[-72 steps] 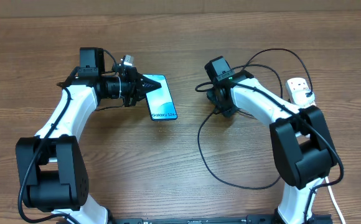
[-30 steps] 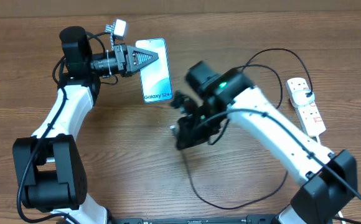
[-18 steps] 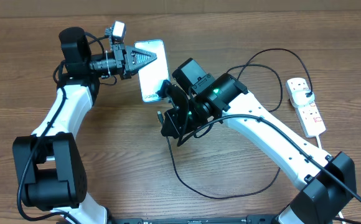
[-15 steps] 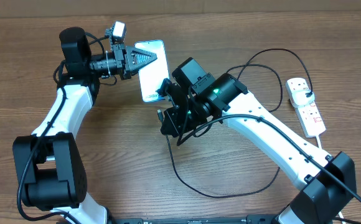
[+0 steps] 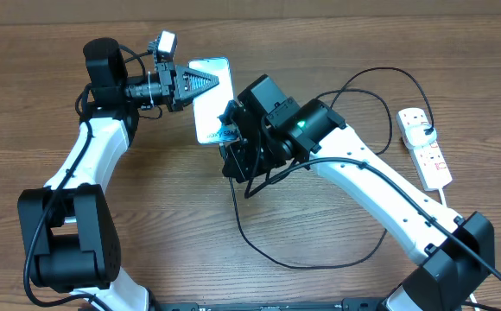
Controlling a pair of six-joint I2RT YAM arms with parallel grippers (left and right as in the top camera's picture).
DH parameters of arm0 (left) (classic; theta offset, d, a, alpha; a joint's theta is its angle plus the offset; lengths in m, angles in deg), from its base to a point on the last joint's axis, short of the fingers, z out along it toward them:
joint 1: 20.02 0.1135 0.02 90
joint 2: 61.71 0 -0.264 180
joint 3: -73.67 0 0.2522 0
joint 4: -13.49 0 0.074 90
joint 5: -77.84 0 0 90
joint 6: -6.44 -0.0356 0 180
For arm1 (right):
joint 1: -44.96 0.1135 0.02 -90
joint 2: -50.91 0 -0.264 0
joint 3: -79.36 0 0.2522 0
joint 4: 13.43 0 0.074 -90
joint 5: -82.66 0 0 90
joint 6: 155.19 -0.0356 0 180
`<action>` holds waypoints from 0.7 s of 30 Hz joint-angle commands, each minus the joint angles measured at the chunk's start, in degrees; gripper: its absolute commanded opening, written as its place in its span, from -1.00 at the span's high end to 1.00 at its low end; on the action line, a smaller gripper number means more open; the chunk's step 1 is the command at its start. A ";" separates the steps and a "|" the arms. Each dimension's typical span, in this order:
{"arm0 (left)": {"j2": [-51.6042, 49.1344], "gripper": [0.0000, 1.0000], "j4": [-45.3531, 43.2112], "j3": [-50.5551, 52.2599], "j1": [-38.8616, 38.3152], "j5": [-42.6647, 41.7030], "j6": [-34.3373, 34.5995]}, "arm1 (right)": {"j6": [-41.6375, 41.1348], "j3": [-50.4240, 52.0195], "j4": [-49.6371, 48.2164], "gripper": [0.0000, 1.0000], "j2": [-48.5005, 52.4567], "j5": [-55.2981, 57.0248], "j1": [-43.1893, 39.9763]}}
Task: Plug charger to phone and switch on socket
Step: 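Bring the held plug up under the phone's bottom port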
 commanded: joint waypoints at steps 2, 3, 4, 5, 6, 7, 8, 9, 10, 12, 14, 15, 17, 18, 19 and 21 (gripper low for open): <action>0.20 0.92 -0.04 -0.76 -0.39 -1.95 -2.86 | -1.38 -2.23 1.07 0.92 -2.99 0.59 -0.26; 0.20 0.92 -0.04 -0.76 -0.39 -1.88 -2.91 | -1.99 -2.23 1.27 0.92 -3.34 0.59 -0.26; 0.20 0.92 -0.04 -0.76 -0.39 -1.68 -2.86 | -1.97 -2.23 1.29 0.92 -3.54 0.57 -0.26; 0.20 0.92 0.09 -0.76 -0.39 -1.42 -2.86 | -1.97 -2.23 1.22 0.92 -3.72 0.59 -0.26; 0.20 0.92 0.13 -0.76 -0.39 -1.01 -2.84 | -1.99 -2.21 1.05 0.92 -3.80 0.52 -0.26; 0.20 0.92 0.13 -0.76 -0.39 -0.74 -2.84 | -2.21 -2.21 0.98 0.92 -3.80 0.39 -0.24; 0.20 0.92 0.15 -0.76 -0.39 -0.52 -2.84 | -2.49 -2.21 1.03 0.92 -3.80 0.11 -0.24; 0.20 0.92 0.15 -0.76 -0.39 -0.42 -2.84 | -3.02 -2.21 1.16 0.92 -3.80 -0.09 -0.24; 0.20 0.92 0.15 -0.76 -0.39 -0.42 -2.84 | -3.72 -2.21 1.42 0.92 -3.80 -0.11 -0.24; 0.20 0.92 0.20 -0.76 -0.39 -0.42 -2.80 | -3.69 -2.21 1.75 0.92 -3.80 -0.11 -0.24; 0.20 0.92 0.39 -0.76 -0.39 -0.37 -2.82 | -3.72 -2.21 1.97 0.92 -3.80 -0.13 -0.24; 0.20 0.92 0.39 -0.76 -0.39 -0.28 -2.82 | -3.72 -2.21 1.92 0.92 -3.80 -0.15 -0.24; 0.20 0.92 0.39 -0.76 -0.39 0.17 -2.82 | -4.46 -2.21 1.77 0.92 -3.80 -0.63 -0.24; 0.20 0.92 0.42 -0.76 -0.39 0.50 -2.80 | -4.57 -2.21 1.77 0.92 -3.80 -1.40 -0.24; 0.20 0.92 0.42 -0.76 -0.39 0.74 -2.80 | -4.57 -2.21 1.77 0.92 -3.80 -2.01 -0.24; 0.20 0.92 0.42 -0.76 -0.39 1.01 -2.80 | -4.55 -2.21 1.70 0.92 -3.80 -2.25 -0.24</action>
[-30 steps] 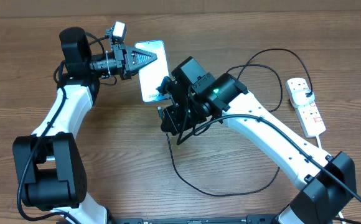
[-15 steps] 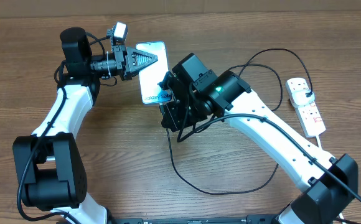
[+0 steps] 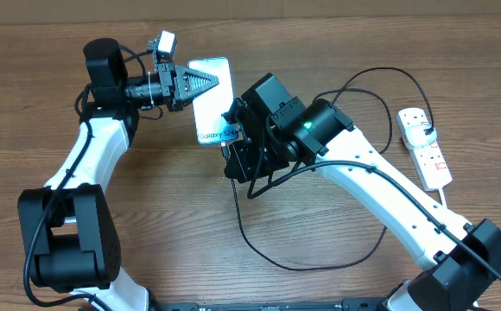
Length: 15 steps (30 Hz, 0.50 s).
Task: Plug charger to phone and switch on socket
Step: 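Bring the held plug up under the phone's bottom port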
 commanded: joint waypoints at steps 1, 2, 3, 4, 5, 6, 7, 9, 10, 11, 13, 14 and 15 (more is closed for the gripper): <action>0.20 0.92 -0.17 -0.76 -0.39 0.31 -1.09 | -0.68 -1.95 -0.28 0.92 -2.08 -1.55 -0.20; 0.20 0.92 -0.17 -0.76 -0.39 0.31 -1.09 | -0.68 -1.95 -0.48 0.92 -2.08 -1.55 -0.20; 0.20 0.92 -0.17 -0.76 -0.39 0.31 -1.07 | -0.70 -1.95 -0.74 0.92 -2.08 -1.57 -0.20; 0.20 0.92 -0.17 -0.76 -0.39 0.31 -0.96 | -0.70 -1.95 -1.11 0.92 -2.08 -1.57 -0.20; 0.20 0.92 -0.17 -0.76 -0.39 0.31 -0.63 | -0.70 -1.95 -1.51 0.92 -2.08 -1.57 -0.20; 0.20 0.91 -0.17 -0.76 -0.39 0.33 -0.17 | -0.70 -1.95 -1.81 0.92 -2.08 -1.55 -0.20; 0.20 0.92 -0.17 -0.76 -0.39 0.35 0.57 | -0.72 -1.95 -2.05 0.92 -2.05 -1.55 -0.20; 0.20 0.92 -0.20 -0.76 -0.39 0.33 2.10 | -0.90 -1.95 -2.36 0.92 -2.05 -1.55 -0.20; 0.20 0.92 -0.20 -0.76 -0.39 0.33 2.67 | -0.92 -1.95 -2.40 0.92 -2.05 -1.55 -0.20; 0.20 0.92 -0.20 -0.76 -0.39 0.35 3.28 | -1.07 -1.95 -2.38 0.92 -2.05 -1.55 -0.20; 0.20 0.91 -0.20 -0.76 -0.39 0.33 4.22 | -1.11 -1.95 -2.34 0.92 -2.05 -1.55 -0.20; 0.20 0.91 -0.20 -0.76 -0.39 0.35 5.03 | -1.16 -1.95 -2.32 0.92 -2.05 -1.55 -0.20; 0.20 0.92 -0.20 -0.76 -0.39 0.35 5.90 | -1.55 -1.95 -2.32 0.92 -2.05 -1.57 -0.20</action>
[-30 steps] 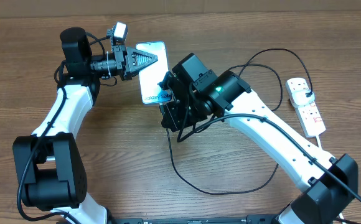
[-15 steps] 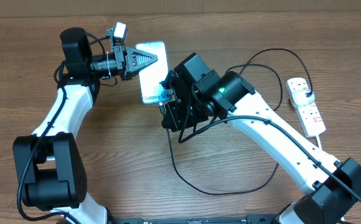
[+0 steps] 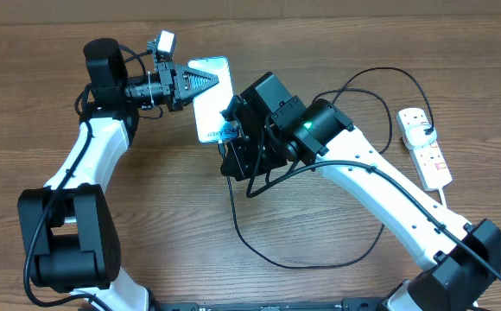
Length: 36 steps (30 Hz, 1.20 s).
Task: Plug charger to phone and switch on socket
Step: 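Bring the held plug up under the phone's bottom port, then push the plug upward into the phone's port with the right gripper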
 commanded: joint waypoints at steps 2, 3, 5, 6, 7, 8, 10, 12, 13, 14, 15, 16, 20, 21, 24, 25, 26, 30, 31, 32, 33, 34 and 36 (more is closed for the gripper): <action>0.20 0.92 -0.17 -0.76 -0.35 -0.48 4.55 | -1.81 -1.95 -0.31 0.92 -2.05 -0.66 -0.20; 0.20 0.92 -0.17 -0.76 -0.35 -0.52 4.66 | -1.90 -1.95 -0.31 0.92 -2.05 -0.66 -0.20; 0.20 0.92 -0.17 -0.76 -0.37 -0.55 4.63 | -1.90 -1.95 -0.31 0.92 -2.05 -0.66 -0.20; 0.20 0.92 -0.17 -0.76 -0.39 -0.52 4.63 | -1.90 -1.95 -0.31 0.92 -2.05 -0.66 -0.20; 0.20 0.91 -0.17 -0.76 -0.39 -0.50 4.63 | -1.90 -1.95 -0.31 0.92 -2.05 -0.66 -0.20; 0.20 0.92 -0.17 -0.76 -0.42 -0.50 4.63 | -1.90 -1.95 -0.28 0.92 -2.05 -0.68 -0.20; 0.20 0.91 -0.17 -0.76 -0.39 -0.50 4.63 | -1.90 -1.92 -0.11 0.92 -2.05 -1.03 -0.20; 0.20 0.90 -0.17 -0.76 -0.39 -0.48 4.63 | -1.90 -1.95 0.09 0.92 -2.05 -1.33 -0.20; 0.20 0.92 -0.17 -0.76 -0.39 -0.48 4.63 | -1.90 -1.95 0.11 0.92 -2.05 -1.33 -0.20; 0.20 0.92 -0.17 -0.76 -0.39 -0.48 4.63 | -1.90 -1.95 0.11 0.92 -2.05 -1.33 -0.20; 0.20 0.91 -0.17 -0.76 -0.39 -0.48 4.63 | -1.90 -1.95 0.09 0.92 -2.05 -1.33 -0.20; 0.20 0.92 -0.17 -0.76 -0.39 -0.48 4.63 | -1.90 -1.95 0.07 0.92 -2.05 -1.31 -0.20; 0.20 0.92 -0.17 -0.76 -0.48 -0.57 4.59 | -1.90 -1.95 -0.42 0.92 -2.05 -1.29 -0.20; 0.20 0.92 -0.17 -0.76 -0.48 -0.57 4.59 | -1.90 -1.95 -0.61 0.92 -2.05 -1.29 -0.20; 0.20 0.92 -0.17 -0.76 -0.48 -1.16 3.89 | -1.88 -1.95 -1.16 0.92 -2.05 -1.25 -0.20; 0.20 0.92 -0.17 -0.76 -0.50 -1.36 3.69 | -1.90 -1.95 -1.22 0.92 -2.05 -1.09 -0.20; 0.20 0.92 -0.17 -0.76 -0.50 -1.60 3.69 | -1.88 -1.95 -1.33 0.92 -2.05 -0.96 -0.20; 0.20 0.91 -0.17 -0.76 -0.48 -2.10 3.72 | -1.90 -1.95 -1.49 0.92 -2.05 -0.94 -0.20; 0.20 0.92 -0.17 -0.76 -0.44 -2.08 3.72 | -1.90 -1.95 -1.36 0.92 -2.05 -1.01 -0.20; 0.20 0.92 -0.17 -0.76 -0.39 -1.77 3.76 | -2.49 -1.95 -0.94 0.92 -2.05 -1.11 -0.20; 0.20 0.92 -0.17 -0.76 -0.39 -1.57 3.76 | -2.99 -1.95 -0.79 0.92 -2.05 -1.11 -0.20; 0.20 0.92 -0.17 -0.76 -0.39 -1.40 3.80 | -3.19 -1.95 -0.74 0.92 -2.05 -1.14 -0.20; 0.20 0.92 -0.17 -0.76 -0.39 -0.94 4.28 | -3.19 -1.95 -0.76 0.92 -2.05 -1.11 -0.20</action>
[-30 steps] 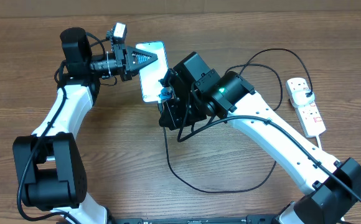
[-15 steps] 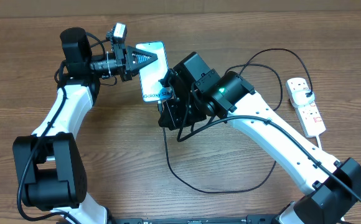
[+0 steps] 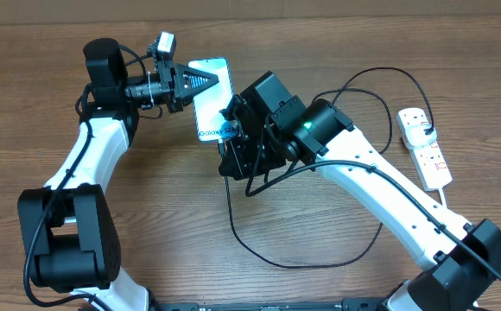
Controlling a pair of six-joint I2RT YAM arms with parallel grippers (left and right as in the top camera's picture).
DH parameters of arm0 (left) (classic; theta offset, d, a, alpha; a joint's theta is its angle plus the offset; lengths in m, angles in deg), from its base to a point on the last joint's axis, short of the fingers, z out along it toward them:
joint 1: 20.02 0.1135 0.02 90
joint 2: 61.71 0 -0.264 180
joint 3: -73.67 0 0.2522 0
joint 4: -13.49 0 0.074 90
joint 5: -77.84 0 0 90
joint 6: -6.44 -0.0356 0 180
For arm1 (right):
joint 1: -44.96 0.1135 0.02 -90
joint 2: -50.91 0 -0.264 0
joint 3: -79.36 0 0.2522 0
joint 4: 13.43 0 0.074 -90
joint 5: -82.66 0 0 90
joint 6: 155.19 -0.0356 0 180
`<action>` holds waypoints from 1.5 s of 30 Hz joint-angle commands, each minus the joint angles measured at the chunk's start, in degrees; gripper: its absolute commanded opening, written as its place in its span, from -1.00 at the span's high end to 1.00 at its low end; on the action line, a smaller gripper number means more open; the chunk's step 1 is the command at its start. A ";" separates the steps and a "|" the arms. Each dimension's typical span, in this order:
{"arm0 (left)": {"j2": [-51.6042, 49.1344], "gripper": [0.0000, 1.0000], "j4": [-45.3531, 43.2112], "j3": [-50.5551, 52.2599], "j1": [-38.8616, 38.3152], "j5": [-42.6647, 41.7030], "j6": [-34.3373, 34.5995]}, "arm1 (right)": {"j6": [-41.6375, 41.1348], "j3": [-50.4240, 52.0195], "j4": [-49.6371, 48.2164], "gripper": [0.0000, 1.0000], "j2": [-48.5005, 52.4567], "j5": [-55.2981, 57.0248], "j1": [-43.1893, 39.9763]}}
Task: Plug charger to phone and switch on socket
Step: 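Push the plug upward into the phone's port with the right gripper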
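Note:
The white phone [image 3: 211,102] lies on the table with its screen lit. My left gripper [image 3: 216,81] rests shut with its pointed tips over the phone's upper left part. My right gripper [image 3: 228,145] sits at the phone's lower end, its fingers hidden under the wrist. The black charger cable [image 3: 302,262] comes out from beneath that gripper, loops across the table and runs back to the white socket strip [image 3: 432,160] at the right edge. A white plug [image 3: 418,128] sits in the strip's far end. The connector end and the phone's port are hidden.
Both arms reach over the wooden table [image 3: 164,216]. Loops of the cable lie in front of and behind the right arm [image 3: 380,194]. The left arm's base [image 3: 65,242] stands at the front left.
My right gripper has shifted slightly left at the phone's lower end, and the cable under it has shifted with it. The left gripper still lies on the phone.
Throughout, my left gripper lay shut on the phone's upper part. My right gripper hovered at the phone's lower end with the cable trailing from it. The screen first showed a blue spot, then a line of text, while the right gripper made small shifts there.

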 commanded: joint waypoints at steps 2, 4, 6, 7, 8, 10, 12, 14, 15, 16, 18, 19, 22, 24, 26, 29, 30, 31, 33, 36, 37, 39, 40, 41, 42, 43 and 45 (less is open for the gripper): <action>0.20 0.92 -0.20 -0.76 -0.39 -0.85 1.20 | -0.92 -1.95 -0.22 0.92 -2.05 -0.09 -0.20; 0.20 0.92 -0.20 -0.76 -0.39 -0.81 2.36 | -0.92 -1.95 -0.22 0.92 -2.05 -0.07 -0.20; 0.20 0.92 -0.20 -0.76 -0.39 -0.83 3.02 | -0.92 -1.95 -0.24 0.92 -2.05 -0.07 -0.20; 0.20 0.92 -0.20 -0.76 -0.39 -0.81 3.28 | -0.92 -1.95 -0.22 0.92 -2.05 -0.07 -0.20; 0.20 0.92 -0.20 -0.76 -0.39 -0.81 3.43 | -0.94 -1.95 -0.22 0.92 -2.05 -0.09 -0.20; 0.20 0.91 -0.20 -0.76 -0.39 -0.81 3.43 | -0.92 -1.95 -0.24 0.92 -2.05 -0.07 -0.20; 0.20 0.91 -0.20 -0.76 -0.39 -0.87 3.37 | -0.92 -1.95 -0.24 0.92 -2.05 -0.07 -0.20; 0.20 0.92 -0.22 -0.76 -0.39 -0.87 3.34 | -0.92 -1.95 -0.35 0.92 -2.05 -0.07 -0.20; 0.20 0.92 -0.22 -0.76 -0.39 -0.87 3.28 | -0.92 -1.95 -0.44 0.92 -2.05 -0.07 -0.20; 0.20 0.92 -0.22 -0.76 -0.39 -0.90 2.89 | -0.92 -1.95 -0.52 0.92 -2.05 -0.07 -0.20; 0.20 0.92 -0.22 -0.76 -0.39 -1.03 2.10 | -0.92 -1.95 -0.74 0.92 -2.05 -0.07 -0.20; 0.20 0.92 -0.22 -0.76 -0.39 -1.16 1.53 | -0.92 -1.95 -0.87 0.92 -2.05 -0.07 -0.20; 0.20 0.91 -0.22 -0.76 -0.39 -1.73 0.44 | -0.92 -1.95 -1.33 0.92 -2.05 -0.07 -0.20; 0.20 0.92 -0.22 -0.76 -0.39 -1.99 0.22 | -0.90 -1.95 -1.75 0.92 -2.05 -0.04 -0.20; 0.20 0.92 -0.22 -0.76 -0.39 -2.03 0.04 | -0.92 -1.95 -2.16 0.92 -2.05 -0.07 -0.20; 0.20 0.92 -0.22 -0.76 -0.39 -2.03 -0.13 | -0.90 -1.95 -2.73 0.92 -2.05 -0.07 -0.20; 0.20 0.92 -0.22 -0.76 -0.42 -2.03 -0.13 | -0.90 -1.95 -2.91 0.92 -2.05 -0.04 -0.20; 0.20 0.92 -0.22 -0.76 -0.42 -2.12 -0.44 | -0.90 -1.95 -3.26 0.92 -2.05 -0.04 -0.20; 0.20 0.92 -0.22 -0.76 -0.42 -2.45 -1.68 | -0.90 -1.95 -3.72 0.92 -2.05 -0.04 -0.20; 0.20 0.92 -0.22 -0.76 -0.42 -2.84 -2.25 | -0.90 -1.95 -4.09 0.92 -2.05 -0.02 -0.20; 0.20 0.92 -0.22 -0.76 -0.42 -2.82 -2.25 | -0.90 -1.95 -4.09 0.92 -2.05 -0.02 -0.20; 0.20 0.92 -0.22 -0.76 -0.42 -2.82 -2.25 | -0.90 -1.95 -3.89 0.92 -2.05 -0.04 -0.20; 0.20 0.92 -0.22 -0.76 -0.35 -2.82 -2.25 | -0.92 -1.95 -3.63 0.92 -2.05 -0.04 -0.20; 0.20 0.92 -0.22 -0.76 -0.31 -2.82 -2.23 | -0.94 -1.95 -3.30 0.92 -2.05 -0.04 -0.20; 0.20 0.91 -0.22 -0.76 -0.24 -2.78 -2.21 | -1.01 -1.95 -2.93 0.92 -2.05 -0.04 -0.20; 0.20 0.92 -0.22 -0.76 -0.15 -2.69 -2.14 | -1.20 -1.95 -2.43 0.92 -2.05 -0.07 -0.20; 0.20 0.92 -0.22 -0.76 0.07 -2.36 -1.18 | -1.62 -1.95 -1.44 0.92 -2.05 -0.09 -0.20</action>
